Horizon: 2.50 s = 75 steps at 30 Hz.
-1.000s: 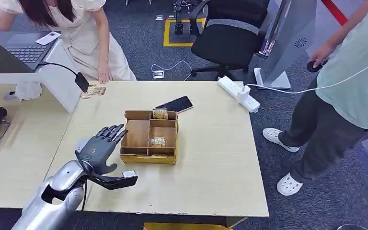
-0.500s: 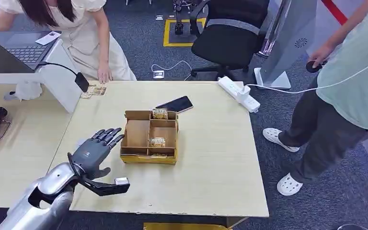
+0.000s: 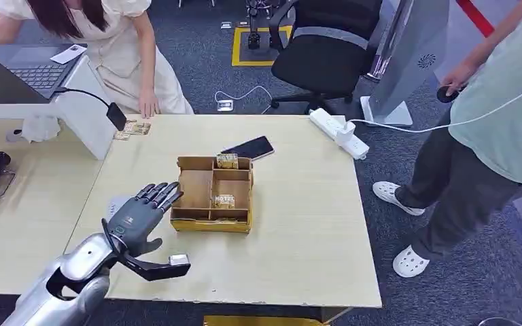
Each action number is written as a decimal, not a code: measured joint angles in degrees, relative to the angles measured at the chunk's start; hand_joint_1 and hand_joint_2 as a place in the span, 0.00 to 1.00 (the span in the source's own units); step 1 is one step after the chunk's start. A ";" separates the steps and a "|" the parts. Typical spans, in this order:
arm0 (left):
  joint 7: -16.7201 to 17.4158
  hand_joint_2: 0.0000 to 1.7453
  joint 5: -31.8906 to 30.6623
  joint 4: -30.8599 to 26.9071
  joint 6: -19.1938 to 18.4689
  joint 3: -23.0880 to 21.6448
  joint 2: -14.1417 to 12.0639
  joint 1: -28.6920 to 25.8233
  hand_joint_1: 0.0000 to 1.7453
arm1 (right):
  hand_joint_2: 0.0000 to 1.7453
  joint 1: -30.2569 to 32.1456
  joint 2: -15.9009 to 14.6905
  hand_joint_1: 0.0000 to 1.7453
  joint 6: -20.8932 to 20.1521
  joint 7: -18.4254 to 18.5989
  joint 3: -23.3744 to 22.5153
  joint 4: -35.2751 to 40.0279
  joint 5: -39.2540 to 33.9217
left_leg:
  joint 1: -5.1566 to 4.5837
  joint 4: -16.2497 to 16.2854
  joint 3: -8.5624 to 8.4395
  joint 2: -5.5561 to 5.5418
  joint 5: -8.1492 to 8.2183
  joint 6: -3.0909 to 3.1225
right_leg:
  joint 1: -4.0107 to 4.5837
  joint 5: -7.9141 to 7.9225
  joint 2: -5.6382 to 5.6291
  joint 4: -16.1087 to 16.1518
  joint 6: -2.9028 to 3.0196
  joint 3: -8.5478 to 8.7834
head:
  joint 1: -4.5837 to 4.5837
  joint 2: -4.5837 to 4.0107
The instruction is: Pass the card to the sensor for recognition and then transmit it.
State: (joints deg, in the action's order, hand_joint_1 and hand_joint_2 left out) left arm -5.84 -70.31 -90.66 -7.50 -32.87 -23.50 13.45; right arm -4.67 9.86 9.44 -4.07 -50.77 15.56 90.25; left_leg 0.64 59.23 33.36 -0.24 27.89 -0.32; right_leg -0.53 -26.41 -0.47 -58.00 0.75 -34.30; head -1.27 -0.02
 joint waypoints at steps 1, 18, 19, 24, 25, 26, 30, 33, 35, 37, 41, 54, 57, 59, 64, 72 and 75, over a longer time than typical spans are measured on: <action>0.40 1.00 -0.49 0.02 0.22 -0.16 0.42 0.09 0.00 | 0.00 0.01 0.00 0.00 0.00 0.02 0.00 0.00 0.00 | 0.00 0.00 0.00 0.01 0.00 0.00 | 0.00 0.00 -0.01 0.00 0.00 -0.01 | 0.00 0.02; 1.05 1.00 -2.04 0.24 0.50 -2.91 4.13 1.57 0.00 | 0.00 0.06 0.00 0.00 0.00 0.02 -0.44 0.00 0.00 | 0.01 0.00 0.00 0.01 0.00 0.00 | 0.00 0.00 -0.02 0.00 0.00 -0.03 | 0.00 0.02; 1.29 1.00 -2.17 0.26 0.50 -2.93 4.20 1.60 0.00 | 0.00 0.06 0.00 0.00 0.00 0.00 -0.44 -0.02 0.00 | 0.01 0.00 0.00 0.02 0.00 0.00 | 0.00 0.00 -0.02 0.00 0.00 -0.03 | 0.00 0.02; 2.38 1.00 -3.15 0.74 0.50 -3.00 5.05 1.90 0.00 | 0.00 0.03 0.02 0.00 0.00 0.02 -0.44 -0.02 0.00 | 0.01 0.00 0.00 0.01 0.00 0.00 | 0.00 0.00 -0.02 0.00 0.00 -0.03 | 0.00 0.00; 2.41 1.00 -3.20 0.79 0.50 -3.00 5.18 1.91 0.00 | 0.00 0.04 0.00 0.00 0.00 0.00 -0.44 -0.02 0.00 | 0.01 0.00 0.00 0.01 0.00 0.00 | 0.00 0.00 -0.02 0.00 0.00 -0.03 | 0.00 0.02; 2.41 1.00 -3.24 0.85 0.52 -3.00 5.27 1.91 0.00 | 0.00 0.03 0.00 0.00 0.00 0.00 -0.44 -0.02 0.00 | 0.01 0.00 0.00 0.01 0.00 0.00 | 0.00 0.00 -0.02 0.00 0.00 -0.03 | 0.00 0.00; 2.93 1.00 -3.77 1.53 0.48 -3.00 5.64 1.92 0.00 | 0.00 0.03 0.02 0.00 0.00 0.02 -0.44 -0.02 0.00 | 0.01 0.00 0.01 0.01 0.00 0.00 | 0.00 0.00 -0.02 0.00 0.01 -0.03 | 0.00 0.00; 4.24 1.00 -5.60 2.25 0.50 -3.00 6.10 1.93 0.00 | 0.00 0.03 0.02 0.00 0.00 0.00 -0.46 -0.02 0.00 | 0.01 0.00 0.01 0.01 0.00 0.00 | 0.00 0.00 -0.01 0.00 0.00 -0.03 | 0.00 0.00; 4.81 1.00 -6.63 2.65 0.48 -2.97 6.43 1.95 0.00 | 0.00 0.03 0.02 0.00 0.02 -0.04 -0.48 0.00 0.00 | 0.01 0.00 0.01 0.01 0.00 0.00 | 0.00 0.00 -0.01 0.00 0.00 -0.02 | 0.00 0.02; 4.98 1.00 -7.04 3.04 0.46 -2.97 6.60 1.94 0.00 | 0.00 0.03 0.02 0.00 0.02 -0.20 -0.48 0.00 0.00 | 0.01 0.00 0.01 0.01 0.00 0.00 | 0.00 0.00 -0.01 0.00 0.00 -0.02 | 0.00 0.02; 5.36 1.00 -7.90 3.67 0.37 -2.80 6.93 1.95 0.00 | 0.00 0.03 0.02 0.00 0.02 -0.24 -0.48 0.00 0.00 | 0.01 0.00 0.01 0.01 0.00 0.00 | 0.00 0.00 -0.01 0.00 0.00 -0.02 | 0.00 0.00; 5.77 1.00 -8.70 4.09 0.18 -2.36 7.02 2.03 0.93 | 0.00 0.02 0.02 0.00 0.17 -0.35 -0.50 0.00 0.00 | 0.01 0.00 0.01 0.01 0.00 0.00 | 0.00 0.00 -0.01 -0.01 0.00 -0.02 | 0.00 0.00; 5.27 1.00 -8.42 4.09 -0.54 -2.12 6.91 2.05 1.00 | 0.00 0.02 0.00 0.00 0.17 -0.37 -0.50 0.00 0.00 | 0.01 0.00 0.01 0.01 0.00 0.00 | 0.00 0.00 -0.01 -0.01 0.00 -0.02 | 0.00 0.00; 5.23 1.00 -8.33 4.09 -0.57 -1.86 6.91 2.05 0.95 | 0.00 0.02 0.00 0.00 0.17 -0.37 -0.50 0.00 0.00 | 0.01 0.00 0.01 0.01 0.00 0.00 | 0.00 0.00 -0.01 -0.01 0.00 -0.02 | -0.02 0.02; 5.03 1.00 -7.96 4.09 -0.57 -1.44 6.91 2.04 1.00 | 0.00 0.01 0.00 0.00 0.17 -0.61 -0.55 0.00 0.00 | 0.01 0.00 0.02 0.01 0.00 0.00 | 0.00 0.00 -0.01 -0.01 0.00 -0.02 | 0.00 0.00; 3.96 1.00 -6.83 4.09 -0.61 -1.31 6.58 2.07 1.00 | 0.00 -0.02 0.00 0.00 0.17 -0.66 -0.92 0.00 0.00 | 0.01 0.00 0.02 0.01 0.00 0.00 | 0.01 0.00 -0.01 -0.01 0.01 -0.02 | 0.00 0.00; 3.96 1.00 -6.67 4.09 -0.61 -1.29 6.43 2.09 1.00 | 0.00 -0.03 0.00 0.00 0.17 -0.81 -1.16 0.00 0.00 | 0.01 0.00 0.01 0.01 0.00 0.00 | 0.01 0.00 -0.01 -0.01 0.01 -0.02 | 0.00 0.02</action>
State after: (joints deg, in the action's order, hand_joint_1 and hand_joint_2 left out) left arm -1.88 -76.98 -86.58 -8.11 -34.16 -17.07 15.54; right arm -4.70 9.86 9.62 -4.87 -51.93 15.56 90.25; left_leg 0.65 59.23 33.38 -0.23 27.89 -0.32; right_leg -0.53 -26.41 -0.48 -58.02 0.75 -34.32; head -1.27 0.00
